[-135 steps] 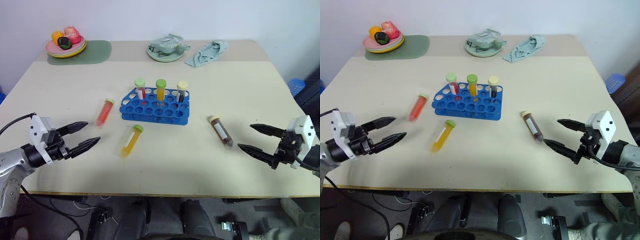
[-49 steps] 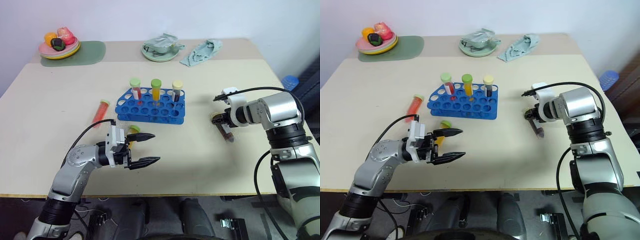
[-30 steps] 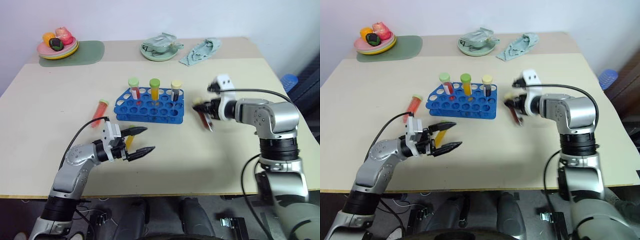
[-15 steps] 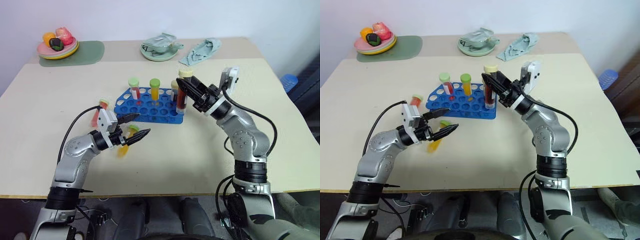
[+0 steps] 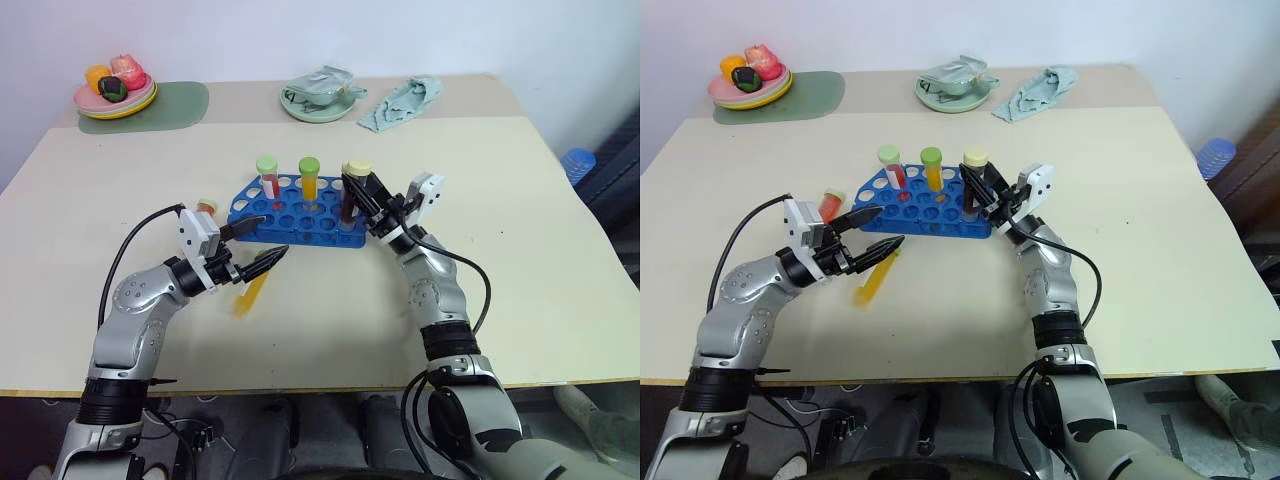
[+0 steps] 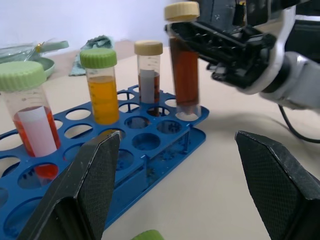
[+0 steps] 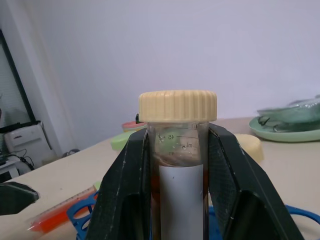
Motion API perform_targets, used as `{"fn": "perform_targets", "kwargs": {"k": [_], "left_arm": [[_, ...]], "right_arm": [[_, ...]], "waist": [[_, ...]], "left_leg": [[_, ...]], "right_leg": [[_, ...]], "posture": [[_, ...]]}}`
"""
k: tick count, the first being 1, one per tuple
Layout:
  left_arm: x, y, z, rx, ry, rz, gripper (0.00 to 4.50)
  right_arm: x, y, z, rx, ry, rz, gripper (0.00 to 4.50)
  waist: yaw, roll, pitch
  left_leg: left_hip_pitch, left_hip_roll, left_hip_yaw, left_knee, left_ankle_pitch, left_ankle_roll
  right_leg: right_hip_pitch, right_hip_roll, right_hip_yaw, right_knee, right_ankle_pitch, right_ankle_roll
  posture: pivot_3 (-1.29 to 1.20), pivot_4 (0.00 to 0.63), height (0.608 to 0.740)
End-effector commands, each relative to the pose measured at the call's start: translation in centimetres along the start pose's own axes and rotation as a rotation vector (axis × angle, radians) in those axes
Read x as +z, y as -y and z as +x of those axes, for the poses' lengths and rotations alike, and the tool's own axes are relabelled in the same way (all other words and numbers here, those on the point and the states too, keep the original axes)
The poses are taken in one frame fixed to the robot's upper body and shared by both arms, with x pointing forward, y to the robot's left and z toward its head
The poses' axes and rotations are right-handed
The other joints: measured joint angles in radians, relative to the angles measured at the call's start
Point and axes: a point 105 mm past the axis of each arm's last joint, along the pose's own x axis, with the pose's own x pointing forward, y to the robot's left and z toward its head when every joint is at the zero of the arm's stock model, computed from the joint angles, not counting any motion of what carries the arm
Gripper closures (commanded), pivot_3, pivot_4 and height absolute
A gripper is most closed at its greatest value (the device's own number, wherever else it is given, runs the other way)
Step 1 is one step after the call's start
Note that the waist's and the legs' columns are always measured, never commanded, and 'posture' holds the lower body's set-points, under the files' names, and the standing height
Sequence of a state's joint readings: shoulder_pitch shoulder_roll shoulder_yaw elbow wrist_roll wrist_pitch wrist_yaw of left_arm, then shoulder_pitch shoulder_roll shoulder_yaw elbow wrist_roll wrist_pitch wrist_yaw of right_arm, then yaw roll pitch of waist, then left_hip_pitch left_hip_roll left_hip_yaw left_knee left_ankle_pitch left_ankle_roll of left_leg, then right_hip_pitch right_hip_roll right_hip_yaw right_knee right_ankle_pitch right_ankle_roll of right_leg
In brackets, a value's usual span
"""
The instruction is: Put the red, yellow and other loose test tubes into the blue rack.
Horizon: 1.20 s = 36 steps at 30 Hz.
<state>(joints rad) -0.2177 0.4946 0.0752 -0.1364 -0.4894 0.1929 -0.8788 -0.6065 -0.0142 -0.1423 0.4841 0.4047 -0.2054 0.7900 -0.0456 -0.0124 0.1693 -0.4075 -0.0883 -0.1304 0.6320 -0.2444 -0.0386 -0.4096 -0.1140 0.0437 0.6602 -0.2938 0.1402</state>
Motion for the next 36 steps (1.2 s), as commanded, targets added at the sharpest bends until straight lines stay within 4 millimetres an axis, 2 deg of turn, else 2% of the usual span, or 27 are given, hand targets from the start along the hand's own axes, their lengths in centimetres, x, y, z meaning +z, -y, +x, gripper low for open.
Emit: {"fn": "perform_targets", "kwargs": {"k": [1, 12, 15, 18, 24, 26, 28, 34, 36], "left_arm": [[1.7, -0.1, -0.4, 0.012, 0.031, 0.04, 0.73], [2.2, 0.1, -0.6, 0.017, 0.033, 0.047, 0.73], [2.4, 0.2, -0.5, 0.02, 0.043, 0.038, 0.73], [2.8, 0.1, -0.4, 0.043, 0.075, 0.008, 0.73], [3.6, -0.1, -0.3, 0.167, 0.118, -0.086, 0.73], [3.7, -0.2, -0.5, 0.242, 0.092, -0.101, 0.73], [4.0, 0.4, -0.8, 0.246, 0.074, -0.119, 0.73], [4.3, -0.4, -1.5, 0.339, -0.046, -0.145, 0.73], [3.6, -0.7, -1.9, 0.373, -0.129, -0.182, 0.73]], "right_arm": [[0.4, -0.4, 0.9, 0.025, 0.035, -0.028, 3.34], [-1.3, 0.4, -0.3, -0.01, 0.038, -0.103, 3.34], [-1.3, 0.6, -0.6, -0.041, 0.07, -0.12, 2.23], [-0.7, 0.8, -0.7, -0.074, 0.102, -0.178, 0.73], [2.0, 1.0, -1.4, -0.042, 0.11, -0.305, 0.73], [3.0, 1.0, -2.1, -0.014, 0.076, -0.325, 0.73], [3.9, 0.8, -3.2, 0.021, 0.019, -0.331, 0.73], [6.0, 0.5, -8.4, 0.138, -0.253, -0.349, 0.73], [6.3, 0.5, -10.6, 0.184, -0.371, -0.354, 0.73]], "waist": [[-0.001, 0.0, 0.0], [-0.002, 0.0, 0.0], [-0.002, 0.0, 0.0], [-0.002, 0.0, 0.0], [0.0, 0.0, 0.0], [0.003, 0.0, 0.0], [0.005, 0.0, 0.0], [0.009, 0.0, 0.0], [0.011, 0.0, 0.0]], "left_leg": [[0.0, 0.0, 0.0, 0.0, 0.0, 0.0], [0.001, 0.0, 0.0, 0.0, 0.0, -0.001], [0.001, 0.0, 0.0, 0.0, 0.001, -0.001], [0.001, 0.0, 0.0, 0.0, 0.001, -0.001], [0.001, 0.0, 0.0, 0.0, 0.001, -0.002], [0.001, 0.0, 0.0, 0.001, 0.001, -0.002], [0.001, 0.0, -0.001, 0.001, 0.001, -0.001], [0.001, 0.0, -0.001, 0.0, -0.002, 0.003], [0.001, 0.0, -0.001, 0.001, -0.002, 0.004]], "right_leg": [[0.0, 0.0, 0.0, 0.0, 0.0, 0.0], [0.0, 0.0, 0.0, 0.002, 0.0, 0.0], [0.0, 0.0, 0.0, 0.002, 0.0, 0.0], [0.0, 0.0, 0.0, 0.002, 0.0, 0.0], [0.0, 0.0, 0.0, 0.002, 0.0, 0.0], [0.0, 0.0, 0.0, 0.002, 0.0, 0.0], [0.0, 0.0, 0.0, 0.002, 0.0, 0.0], [0.001, 0.0, 0.0, 0.002, 0.0, 0.0], [0.001, 0.0, 0.0, 0.002, 0.0, 0.0]], "posture": [[0.0, 0.15, 0.74], [0.0, 0.15, 0.74], [0.0, 0.15, 0.74], [0.0, 0.15, 0.74], [0.0, 0.15, 0.74], [0.0, 0.15, 0.74], [0.0, 0.15, 0.74], [0.0, 0.15, 0.74], [0.0, 0.15, 0.74]]}}
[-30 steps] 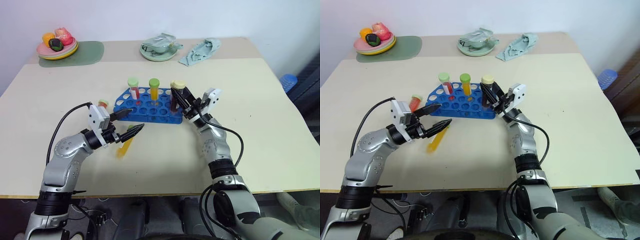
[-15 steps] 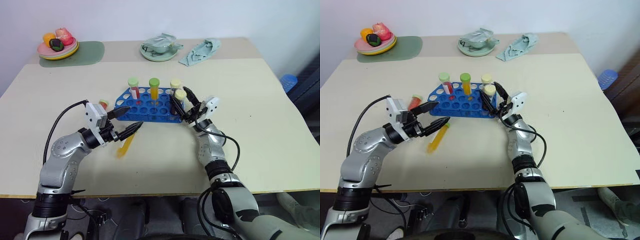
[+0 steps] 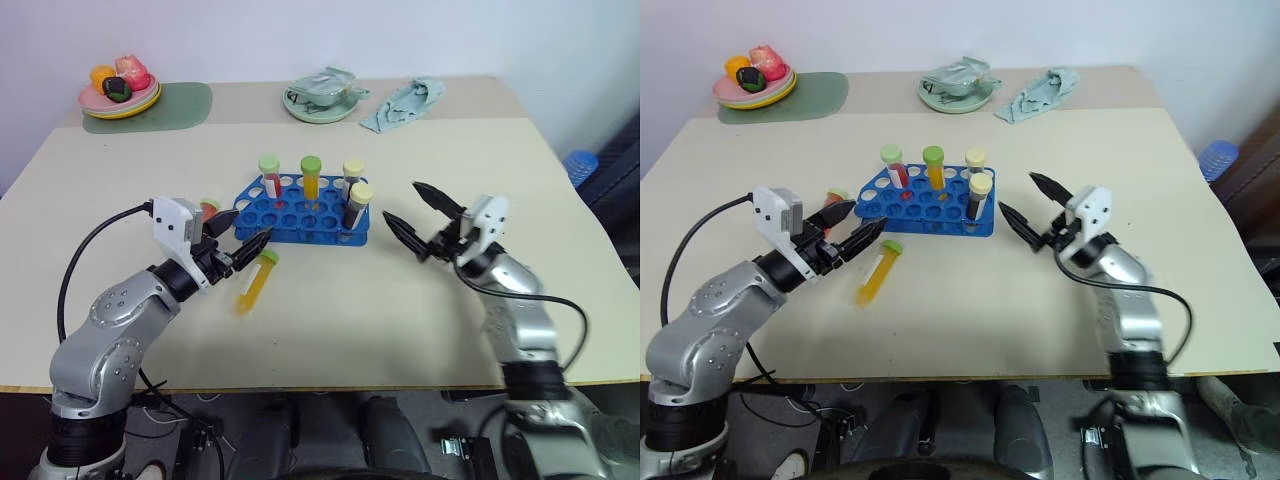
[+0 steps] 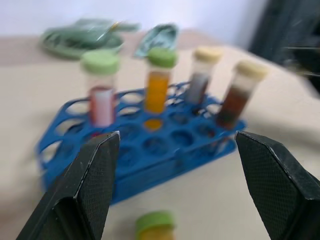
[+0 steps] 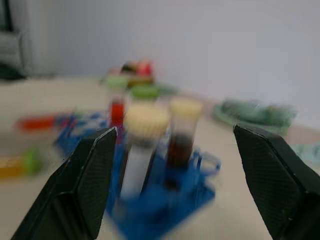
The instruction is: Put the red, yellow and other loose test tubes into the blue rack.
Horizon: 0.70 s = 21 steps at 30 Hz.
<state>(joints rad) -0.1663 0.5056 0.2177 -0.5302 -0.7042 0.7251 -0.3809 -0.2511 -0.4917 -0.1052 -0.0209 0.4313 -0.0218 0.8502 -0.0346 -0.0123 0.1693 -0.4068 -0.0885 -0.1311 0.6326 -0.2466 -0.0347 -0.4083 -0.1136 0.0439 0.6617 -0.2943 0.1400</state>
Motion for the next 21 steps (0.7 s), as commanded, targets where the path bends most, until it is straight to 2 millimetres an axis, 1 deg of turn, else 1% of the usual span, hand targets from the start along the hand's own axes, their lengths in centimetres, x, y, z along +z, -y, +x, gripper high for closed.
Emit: {"fn": "perform_targets", "kwargs": {"k": [1, 3, 4, 5, 6, 8, 10, 13, 14, 16, 21], "left_arm": [[0.0, -0.3, -0.7, 0.048, -0.118, -0.007, 0.73], [-1.1, -0.1, -1.2, 0.026, -0.225, -0.022, 0.73], [-1.6, 0.2, -1.5, 0.002, -0.276, -0.027, 0.73], [-2.6, 0.4, -2.0, -0.031, -0.376, -0.051, 0.73], [-3.1, 0.6, -2.5, -0.06, -0.443, -0.077, 0.73], [-3.5, 0.6, -3.3, -0.076, -0.516, -0.107, 0.73], [-3.9, -0.2, -3.5, -0.022, -0.57, -0.138, 0.73], [-4.1, -0.6, -3.3, 0.017, -0.633, -0.142, 0.73], [-4.3, -0.8, -3.1, 0.038, -0.674, -0.134, 0.73], [-4.1, -1.4, -2.6, 0.093, -0.691, -0.122, 0.73], [-2.8, -2.1, -2.0, 0.101, -0.688, -0.132, 0.73]], "right_arm": [[1.4, -0.4, -2.4, 0.095, -0.073, -0.013, 0.73], [1.7, -0.2, -3.6, 0.101, -0.105, 0.008, 0.73], [1.9, -0.3, -3.8, 0.101, -0.108, 0.015, 0.73], [2.2, -0.5, -3.9, 0.107, -0.107, 0.025, 0.73], [2.4, -0.9, -3.9, 0.115, -0.103, 0.033, 0.73], [2.6, -1.6, -3.6, 0.125, -0.095, 0.06, 0.73], [2.5, -2.9, -3.2, 0.18, -0.107, 0.087, 0.73], [2.0, -4.5, -3.0, 0.267, -0.14, 0.1, 0.73], [2.0, -4.9, -3.1, 0.309, -0.151, 0.112, 0.73], [2.1, -5.5, -3.2, 0.368, -0.167, 0.117, 0.73], [2.5, -5.9, -3.3, 0.43, -0.189, 0.112, 0.73]], "waist": [[0.0, 0.0, 0.0], [-0.003, 0.0, 0.0], [-0.004, 0.0, 0.0], [-0.006, -0.001, 0.0], [-0.008, -0.001, 0.0], [-0.007, -0.001, 0.0], [-0.002, -0.001, 0.0], [0.011, -0.001, 0.001], [0.016, -0.001, 0.001], [0.023, -0.002, 0.001], [0.021, -0.002, 0.001]], "left_leg": [[0.0, 0.0, 0.0, 0.0, 0.0, 0.0], [0.001, 0.0, 0.0, 0.0, 0.0, 0.0], [0.001, 0.0, 0.0, 0.0, 0.0, 0.0], [0.001, 0.0, 0.0, 0.0, 0.0, 0.0], [0.001, 0.001, 0.0, 0.0, 0.0, 0.0], [0.001, 0.001, 0.0, 0.0, 0.0, 0.0], [0.001, 0.001, 0.0, 0.0, 0.0, 0.0], [0.001, 0.0, 0.0, 0.0, 0.0, 0.0], [0.001, 0.0, 0.0, 0.001, 0.0, 0.0], [0.001, 0.0, 0.0, 0.001, 0.0, 0.001], [0.001, 0.0, 0.0, 0.002, 0.0, 0.0]], "right_leg": [[0.001, 0.0, 0.0, 0.0, 0.0, 0.0], [0.001, 0.0, 0.0, -0.001, 0.0, 0.0], [0.001, 0.0, 0.0, 0.0, 0.0, 0.0], [0.001, 0.0, 0.0, 0.0, 0.0, 0.0], [0.001, 0.001, 0.0, 0.0, 0.0, 0.0], [0.001, 0.001, 0.0, 0.0, 0.0, 0.0], [0.001, 0.001, 0.0, 0.0, 0.0, 0.0], [0.002, 0.001, 0.0, -0.001, 0.0, 0.0], [0.002, 0.0, 0.0, -0.001, 0.0, 0.0], [0.002, 0.0, 0.0, -0.001, 0.0, 0.0], [0.002, 0.0, 0.0, -0.001, 0.0, 0.0]], "posture": [[0.0, 0.15, 0.74], [0.0, 0.15, 0.74], [0.0, 0.15, 0.74], [0.0, 0.15, 0.74], [0.0, 0.15, 0.74], [0.0, 0.15, 0.74], [0.0, 0.15, 0.74], [0.0, 0.15, 0.74], [0.0, 0.15, 0.74], [0.0, 0.15, 0.74], [0.0, 0.15, 0.74]]}}
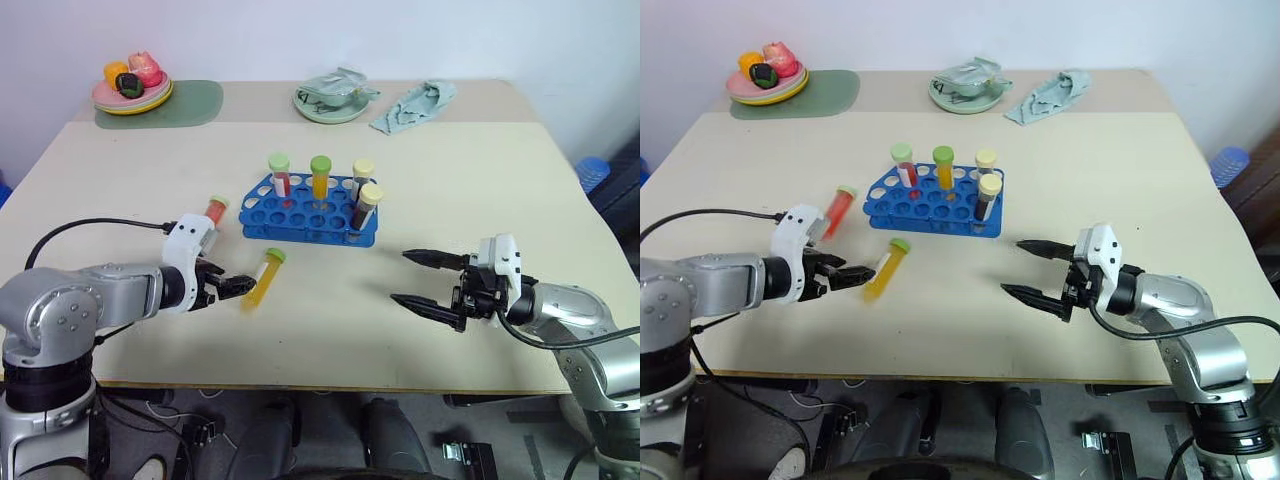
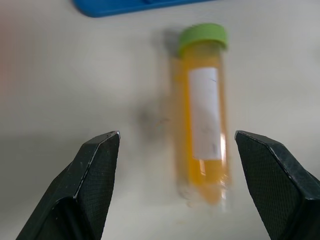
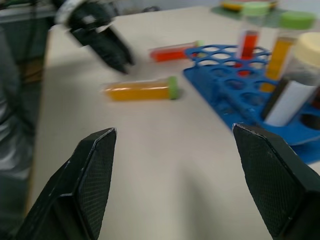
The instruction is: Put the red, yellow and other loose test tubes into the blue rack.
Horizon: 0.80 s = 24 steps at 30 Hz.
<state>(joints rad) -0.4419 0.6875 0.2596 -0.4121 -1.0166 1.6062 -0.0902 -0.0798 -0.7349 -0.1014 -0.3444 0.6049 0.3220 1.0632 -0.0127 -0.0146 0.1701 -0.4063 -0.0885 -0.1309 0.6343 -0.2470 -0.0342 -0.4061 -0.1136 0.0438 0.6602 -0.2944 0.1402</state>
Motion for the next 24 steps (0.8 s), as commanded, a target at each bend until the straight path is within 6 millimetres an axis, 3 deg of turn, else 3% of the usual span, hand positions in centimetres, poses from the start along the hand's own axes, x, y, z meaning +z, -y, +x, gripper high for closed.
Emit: {"fn": "perform_targets", "kwargs": {"k": [1, 8, 13, 16, 24], "left_arm": [[1.7, -0.1, -0.4, 0.008, 0.018, 0.001, 0.73], [3.7, -1.1, 0.3, 0.082, -0.078, -0.03, 0.73], [4.8, -0.1, 1.7, 0.044, -0.135, -0.07, 0.73], [5.5, 1.7, 2.3, -0.041, -0.147, -0.068, 0.73], [5.2, 2.0, 3.6, 0.014, -0.213, -0.068, 0.73]], "right_arm": [[1.2, -0.4, -0.2, 0.058, 0.012, -0.03, 0.73], [0.6, -1.3, -0.9, 0.155, -0.052, -0.003, 0.73], [0.0, -1.1, -1.2, 0.16, -0.099, -0.027, 0.73], [-0.3, -1.1, -1.6, 0.138, -0.114, -0.046, 0.73], [-0.7, -0.8, -1.7, 0.106, -0.119, -0.065, 0.73]], "waist": [[-0.001, 0.0, 0.0], [0.002, -0.001, 0.0], [0.002, -0.001, 0.0], [0.001, -0.001, 0.0], [0.001, -0.002, 0.0]], "left_leg": [[0.0, 0.0, 0.0, 0.0, 0.0, 0.0], [0.0, 0.0, 0.0, 0.002, 0.0, 0.0], [-0.001, 0.0, 0.0, 0.003, 0.001, -0.001], [-0.001, 0.0, 0.0, 0.003, 0.002, -0.004], [-0.002, 0.0, 0.0, 0.005, 0.003, -0.005]], "right_leg": [[0.0, 0.0, 0.0, 0.0, 0.0, 0.0], [0.0, 0.0, 0.0, 0.0, 0.0, 0.0], [0.0, 0.0, 0.0, 0.001, 0.0, 0.0], [-0.001, 0.0, 0.0, 0.002, 0.0, 0.0], [-0.002, 0.0, 0.001, 0.003, 0.0, 0.0]], "posture": [[0.0, 0.15, 0.74], [0.0, 0.15, 0.74], [0.0, 0.15, 0.74], [0.0, 0.15, 0.74], [0.0, 0.15, 0.74]]}}
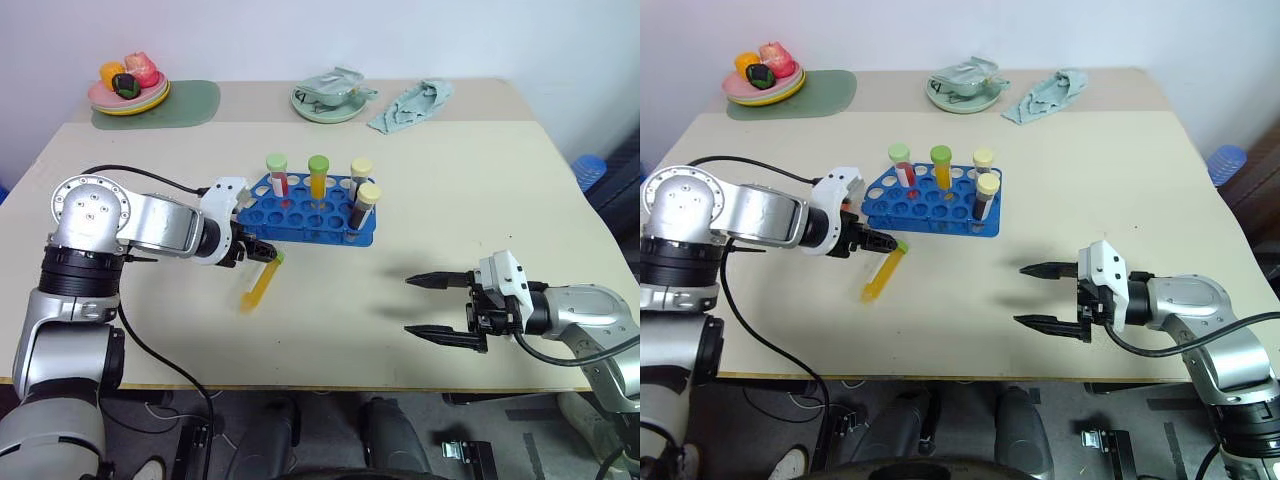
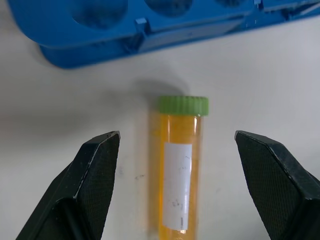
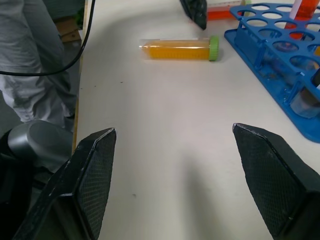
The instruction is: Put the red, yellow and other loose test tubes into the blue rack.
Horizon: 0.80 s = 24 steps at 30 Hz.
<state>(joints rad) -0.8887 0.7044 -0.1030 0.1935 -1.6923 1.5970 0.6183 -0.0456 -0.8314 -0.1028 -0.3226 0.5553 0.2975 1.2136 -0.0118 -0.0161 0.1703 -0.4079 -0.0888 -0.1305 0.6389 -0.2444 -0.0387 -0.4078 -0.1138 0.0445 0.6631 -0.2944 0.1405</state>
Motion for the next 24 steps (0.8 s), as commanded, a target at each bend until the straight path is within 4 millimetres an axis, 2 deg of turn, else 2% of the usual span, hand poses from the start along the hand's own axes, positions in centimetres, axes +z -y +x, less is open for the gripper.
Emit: {"fn": "perform_targets", "kwargs": {"k": [1, 4, 7, 9, 12, 15, 21, 24], "left_arm": [[0.9, 0.3, 0.1, 0.031, 0.012, 0.001, 0.73], [0.9, 0.2, 0.7, 0.06, -0.012, -0.003, 0.73], [1.1, 0.0, 1.3, 0.097, -0.012, -0.02, 1.57], [1.2, -0.5, 1.6, 0.134, -0.008, -0.048, 2.5], [1.1, -0.8, 1.7, 0.147, -0.014, -0.052, 2.5], [1.1, -1.1, 1.7, 0.167, -0.012, -0.063, 3.16], [1.1, -1.4, 1.6, 0.181, 0.004, -0.068, 3.16], [1.6, -0.9, 0.7, 0.155, 0.069, -0.051, 3.16]], "right_arm": [[0.6, 0.3, -0.1, -0.021, 0.017, -0.041, 0.73], [0.5, 0.3, 0.0, -0.022, 0.015, -0.043, 0.73], [0.5, 0.4, 0.1, -0.028, 0.017, -0.049, 0.65], [0.6, 0.4, 0.2, -0.03, 0.02, -0.05, 0.65], [0.6, 0.3, 0.3, -0.034, 0.024, -0.048, 0.65], [0.6, 0.3, 0.4, -0.034, 0.026, -0.049, 0.65], [0.8, 0.5, 0.6, -0.03, 0.031, -0.051, 0.65], [1.1, 0.7, 0.6, -0.025, 0.031, -0.054, 0.65]], "waist": [[0.001, 0.0, 0.0], [0.001, 0.0, 0.0], [0.001, 0.0, 0.0], [0.001, 0.0, 0.0], [0.0, 0.0, 0.0], [0.001, 0.0, 0.0], [-0.001, 0.0, 0.0], [0.0, 0.0, 0.0]], "left_leg": [[0.0, 0.0, 0.0, 0.001, 0.0, 0.0], [-0.001, 0.0, 0.0, 0.003, 0.0, 0.0], [-0.001, 0.0, 0.0, 0.003, 0.0, 0.0], [-0.001, 0.0, 0.0, 0.004, 0.0, 0.0], [-0.001, 0.0, 0.0, 0.004, 0.0, 0.0], [-0.001, 0.0, 0.0, 0.004, 0.0, 0.0], [-0.001, 0.0, 0.0, 0.005, 0.0, 0.0], [-0.001, 0.0, 0.0, 0.005, 0.0, 0.0]], "right_leg": [[0.0, 0.0, 0.0, 0.0, 0.0, 0.0], [0.0, 0.0, 0.0, 0.0, 0.0, 0.0], [0.0, 0.0, 0.0, 0.0, 0.0, 0.0], [0.0, 0.0, 0.0, 0.0, 0.0, 0.0], [0.0, 0.0, 0.0, 0.001, 0.0, 0.0], [0.0, 0.0, 0.0, 0.001, 0.0, 0.0], [0.001, 0.0, 0.0, 0.001, 0.0, 0.0], [0.0, 0.0, 0.0, 0.001, 0.0, 0.0]], "posture": [[0.0, 0.15, 0.74], [0.0, 0.15, 0.74], [0.0, 0.15, 0.74], [0.0, 0.15, 0.74], [0.0, 0.15, 0.74], [0.0, 0.15, 0.74], [0.0, 0.15, 0.74], [0.0, 0.15, 0.74]]}}
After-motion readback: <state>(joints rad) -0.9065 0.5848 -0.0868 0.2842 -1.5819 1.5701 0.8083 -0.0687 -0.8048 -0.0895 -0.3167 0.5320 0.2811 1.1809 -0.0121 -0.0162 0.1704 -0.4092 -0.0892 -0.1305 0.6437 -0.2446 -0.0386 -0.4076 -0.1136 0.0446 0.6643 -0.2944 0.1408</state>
